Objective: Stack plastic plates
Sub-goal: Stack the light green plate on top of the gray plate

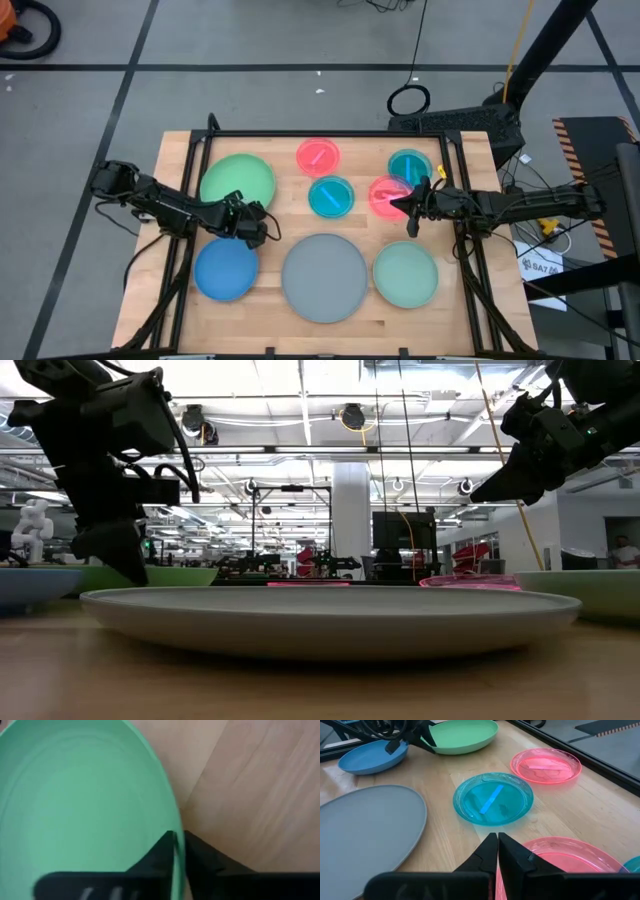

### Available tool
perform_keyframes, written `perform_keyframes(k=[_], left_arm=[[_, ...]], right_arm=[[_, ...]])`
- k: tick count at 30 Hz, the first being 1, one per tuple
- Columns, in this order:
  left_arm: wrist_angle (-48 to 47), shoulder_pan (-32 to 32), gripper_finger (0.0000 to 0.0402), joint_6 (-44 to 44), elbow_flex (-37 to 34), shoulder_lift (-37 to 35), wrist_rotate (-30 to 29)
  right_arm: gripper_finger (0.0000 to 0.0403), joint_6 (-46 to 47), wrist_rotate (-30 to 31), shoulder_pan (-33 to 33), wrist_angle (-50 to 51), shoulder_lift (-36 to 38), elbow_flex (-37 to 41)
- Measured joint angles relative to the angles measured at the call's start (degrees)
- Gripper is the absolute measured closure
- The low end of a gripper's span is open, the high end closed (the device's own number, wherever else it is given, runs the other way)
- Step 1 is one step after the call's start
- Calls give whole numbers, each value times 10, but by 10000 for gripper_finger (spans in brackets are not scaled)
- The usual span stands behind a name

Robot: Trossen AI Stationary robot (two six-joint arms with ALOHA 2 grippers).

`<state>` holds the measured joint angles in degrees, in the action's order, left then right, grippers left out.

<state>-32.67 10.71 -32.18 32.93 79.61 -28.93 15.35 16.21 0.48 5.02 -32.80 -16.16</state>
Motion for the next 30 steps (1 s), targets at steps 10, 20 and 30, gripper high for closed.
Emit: perform_keyframes(k=[10, 20, 30], left_arm=[[-107, 49, 389, 1, 84, 0, -58], [-143, 141, 390, 91, 241, 0, -71], [56, 209, 390, 223, 276, 14, 35]], right_arm=[[392, 0, 0, 0, 0, 0, 0], [392, 0, 0, 0, 0, 0, 0], [392, 5, 0, 0, 0, 0, 0]])
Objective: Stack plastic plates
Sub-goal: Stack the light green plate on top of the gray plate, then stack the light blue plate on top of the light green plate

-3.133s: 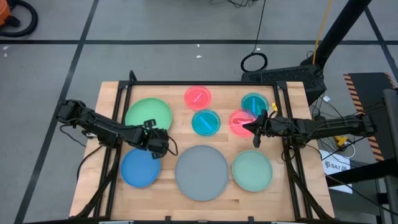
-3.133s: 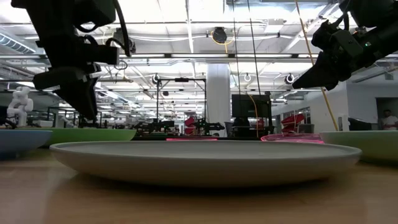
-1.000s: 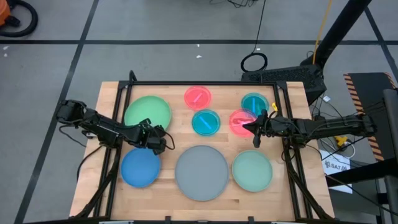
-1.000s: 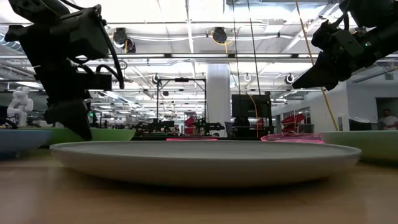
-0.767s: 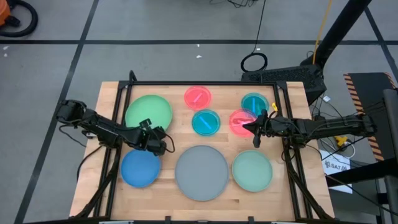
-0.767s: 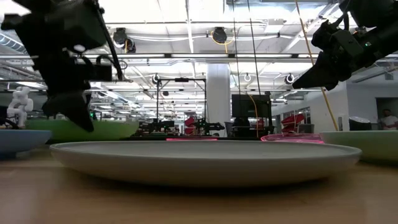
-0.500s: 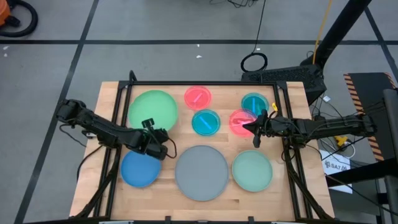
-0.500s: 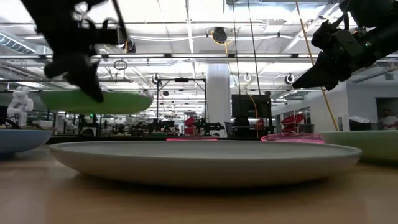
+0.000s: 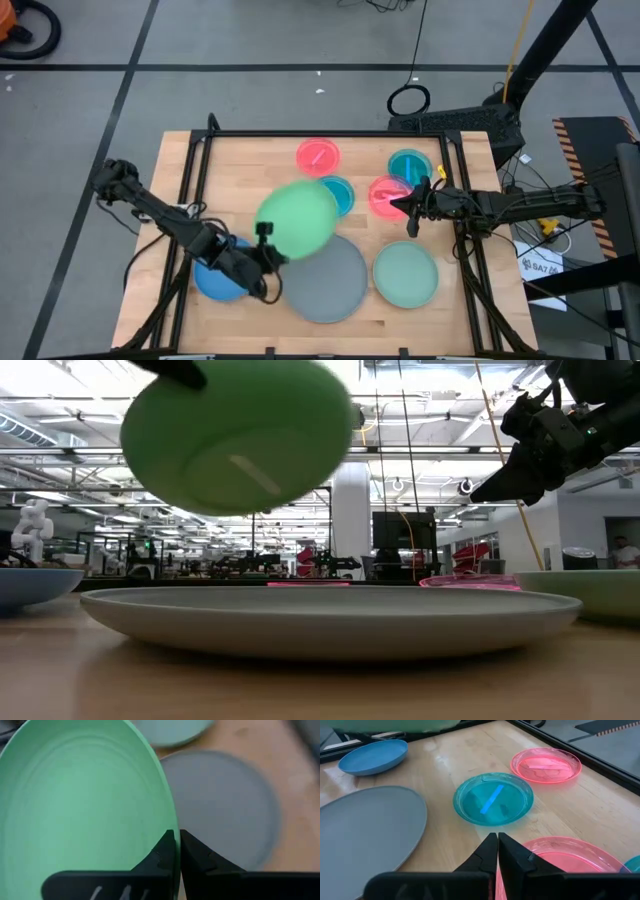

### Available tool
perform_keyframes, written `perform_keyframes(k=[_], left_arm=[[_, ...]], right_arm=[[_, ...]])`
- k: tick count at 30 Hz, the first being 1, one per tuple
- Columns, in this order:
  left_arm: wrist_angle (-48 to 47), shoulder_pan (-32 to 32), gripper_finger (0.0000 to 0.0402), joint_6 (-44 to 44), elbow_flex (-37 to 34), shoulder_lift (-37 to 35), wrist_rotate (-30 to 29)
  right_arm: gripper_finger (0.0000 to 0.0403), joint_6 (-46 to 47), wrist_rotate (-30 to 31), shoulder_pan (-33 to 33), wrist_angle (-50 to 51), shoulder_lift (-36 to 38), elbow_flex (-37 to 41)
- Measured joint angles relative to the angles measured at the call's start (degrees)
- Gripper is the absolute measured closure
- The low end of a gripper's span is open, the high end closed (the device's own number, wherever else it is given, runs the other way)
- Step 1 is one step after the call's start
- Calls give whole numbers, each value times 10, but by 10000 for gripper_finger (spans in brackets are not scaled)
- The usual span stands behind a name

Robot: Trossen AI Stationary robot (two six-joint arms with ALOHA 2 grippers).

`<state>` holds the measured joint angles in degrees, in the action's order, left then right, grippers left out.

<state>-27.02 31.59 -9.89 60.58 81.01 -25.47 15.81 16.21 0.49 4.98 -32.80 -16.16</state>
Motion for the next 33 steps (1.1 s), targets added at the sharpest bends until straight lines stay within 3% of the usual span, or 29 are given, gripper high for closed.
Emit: perform_keyframes(k=[6, 14, 22, 28, 33], left_arm=[[85, 10, 390, 42, 0, 64, 95], [140, 9, 390, 29, 0, 113, 168], [137, 7, 390, -3, 0, 142, 159], [137, 6, 349, -13, 0, 143, 149], [138, 6, 341, -12, 0, 143, 147]], right_arm=[[392, 0, 0, 0, -1, 0, 0], [392, 0, 0, 0, -1, 0, 0], [392, 17, -6, 0, 0, 0, 0], [392, 17, -30, 0, 0, 0, 0], [392, 17, -30, 0, 0, 0, 0]])
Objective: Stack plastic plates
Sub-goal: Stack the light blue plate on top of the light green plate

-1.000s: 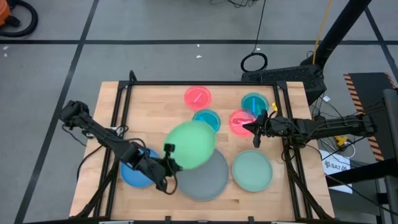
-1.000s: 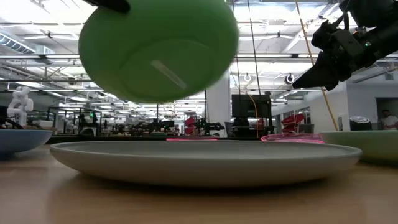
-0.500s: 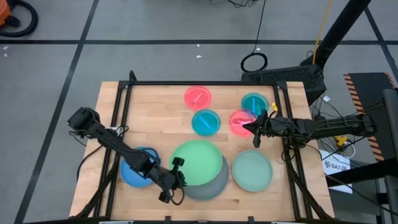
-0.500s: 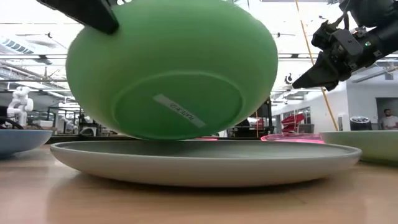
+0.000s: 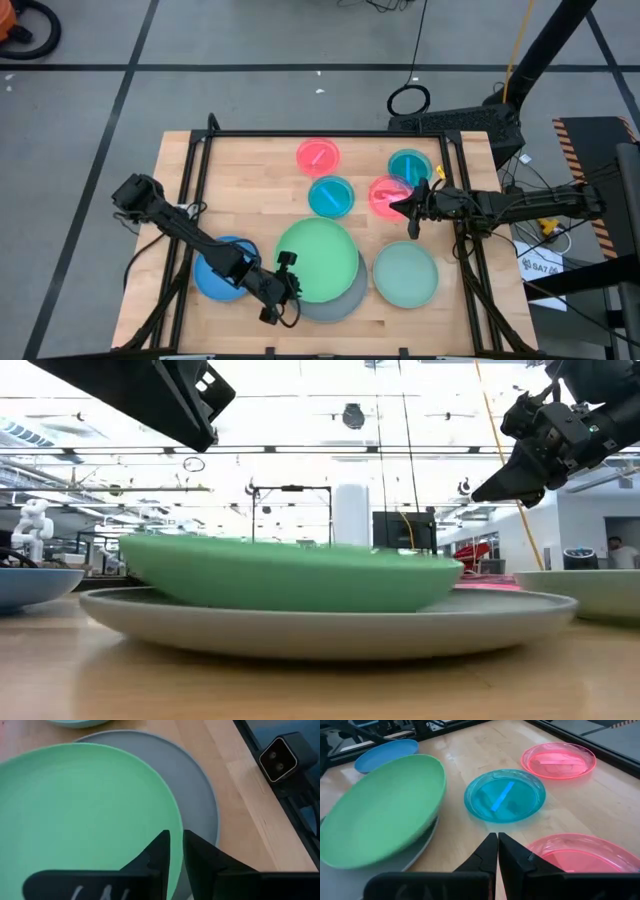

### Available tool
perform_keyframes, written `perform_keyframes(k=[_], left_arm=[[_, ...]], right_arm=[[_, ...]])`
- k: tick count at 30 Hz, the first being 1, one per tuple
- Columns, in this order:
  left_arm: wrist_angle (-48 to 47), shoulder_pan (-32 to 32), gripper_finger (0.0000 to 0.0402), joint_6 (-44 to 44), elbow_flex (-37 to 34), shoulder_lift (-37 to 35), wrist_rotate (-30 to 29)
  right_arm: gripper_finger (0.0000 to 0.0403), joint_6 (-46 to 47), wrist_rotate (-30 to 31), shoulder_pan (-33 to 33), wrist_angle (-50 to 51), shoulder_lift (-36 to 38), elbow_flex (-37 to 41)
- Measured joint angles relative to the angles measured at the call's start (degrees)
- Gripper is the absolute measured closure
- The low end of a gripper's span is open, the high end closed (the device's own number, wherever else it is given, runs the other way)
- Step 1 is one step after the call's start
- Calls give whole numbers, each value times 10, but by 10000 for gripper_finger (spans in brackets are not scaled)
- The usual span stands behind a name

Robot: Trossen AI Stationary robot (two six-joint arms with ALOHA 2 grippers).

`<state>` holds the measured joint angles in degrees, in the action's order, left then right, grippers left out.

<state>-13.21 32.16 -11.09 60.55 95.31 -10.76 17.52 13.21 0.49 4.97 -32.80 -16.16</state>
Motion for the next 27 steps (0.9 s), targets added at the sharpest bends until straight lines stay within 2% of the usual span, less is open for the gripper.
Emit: perform_keyframes(k=[8, 14, 27], left_arm=[[-26, -2, 338, 7, 0, -14, -17], [-99, -12, 337, 12, 0, -34, -94], [-132, -78, 337, 175, 0, -35, -114]], right_arm=[[392, 0, 0, 0, 0, 0, 0], [392, 0, 1, 0, 0, 0, 0], [392, 74, 1, 0, 0, 0, 0]])
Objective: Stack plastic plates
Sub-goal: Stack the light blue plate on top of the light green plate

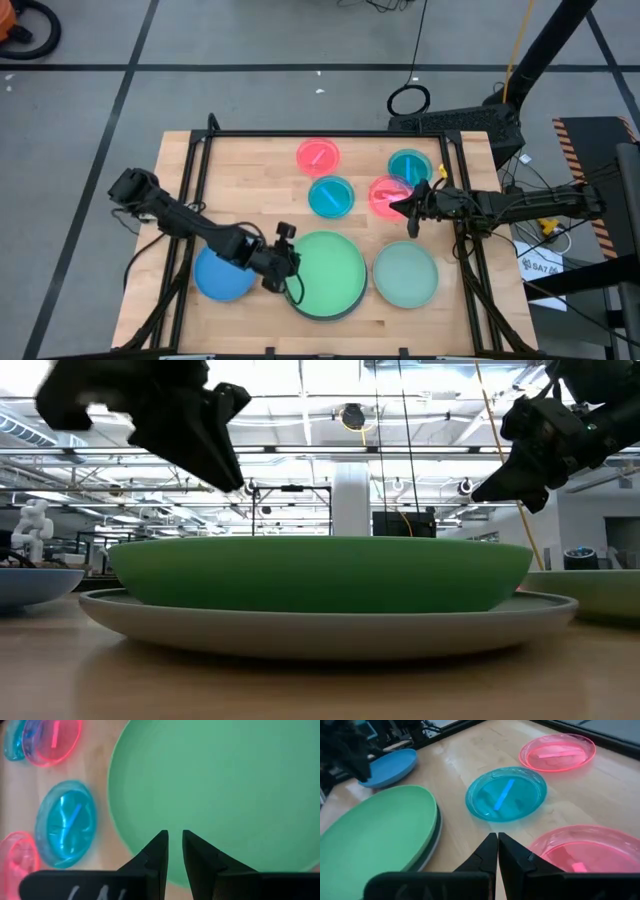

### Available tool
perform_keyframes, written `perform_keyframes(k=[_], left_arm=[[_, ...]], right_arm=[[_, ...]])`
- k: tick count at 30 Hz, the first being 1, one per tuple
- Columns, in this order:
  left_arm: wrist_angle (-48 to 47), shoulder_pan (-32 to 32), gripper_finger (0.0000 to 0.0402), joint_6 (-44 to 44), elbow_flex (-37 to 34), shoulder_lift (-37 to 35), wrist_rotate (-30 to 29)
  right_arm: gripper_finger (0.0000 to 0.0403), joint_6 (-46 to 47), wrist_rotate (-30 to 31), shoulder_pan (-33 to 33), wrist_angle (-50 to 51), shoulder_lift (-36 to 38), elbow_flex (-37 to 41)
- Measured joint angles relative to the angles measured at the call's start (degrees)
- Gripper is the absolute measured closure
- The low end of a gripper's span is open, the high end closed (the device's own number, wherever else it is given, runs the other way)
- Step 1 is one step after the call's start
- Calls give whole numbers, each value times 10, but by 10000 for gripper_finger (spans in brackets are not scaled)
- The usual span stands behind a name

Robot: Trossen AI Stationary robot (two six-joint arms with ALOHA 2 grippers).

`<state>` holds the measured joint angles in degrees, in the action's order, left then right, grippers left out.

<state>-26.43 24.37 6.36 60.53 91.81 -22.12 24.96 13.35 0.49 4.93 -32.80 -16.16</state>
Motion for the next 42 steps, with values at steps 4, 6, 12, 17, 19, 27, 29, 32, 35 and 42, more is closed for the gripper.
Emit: perform_keyframes(k=[4, 6, 12, 17, 19, 27, 29, 32, 35, 42], left_arm=[[-27, -41, 337, 47, 0, 0, 19], [-35, -66, 337, 75, -5, -12, 38], [29, -179, 337, 142, -78, -83, 116], [83, -262, 337, 157, -127, -148, 148], [79, -286, 337, 155, -139, -170, 150], [42, -341, 337, 92, -145, -204, 151], [15, -344, 337, 77, -145, -205, 151], [-18, -344, 337, 54, -145, -206, 146], [-52, -344, 337, 31, -145, -206, 145], [-144, -324, 337, -41, -145, -206, 144]], right_arm=[[392, 30, 0, 0, -5, 0, 0], [392, 40, 2, 0, -5, 0, 0], [392, 47, 4, 0, -36, -5, 0], [392, 43, -1, 0, -113, -22, 0], [392, 43, -1, 0, -133, -36, 0], [392, 23, -17, 0, -126, -94, -58], [392, 9, -19, 0, -109, -116, -87], [392, -10, -21, 0, -66, -153, -135], [392, -23, -37, 0, -27, -192, -184], [392, 7, -102, 0, 129, -257, -275]])
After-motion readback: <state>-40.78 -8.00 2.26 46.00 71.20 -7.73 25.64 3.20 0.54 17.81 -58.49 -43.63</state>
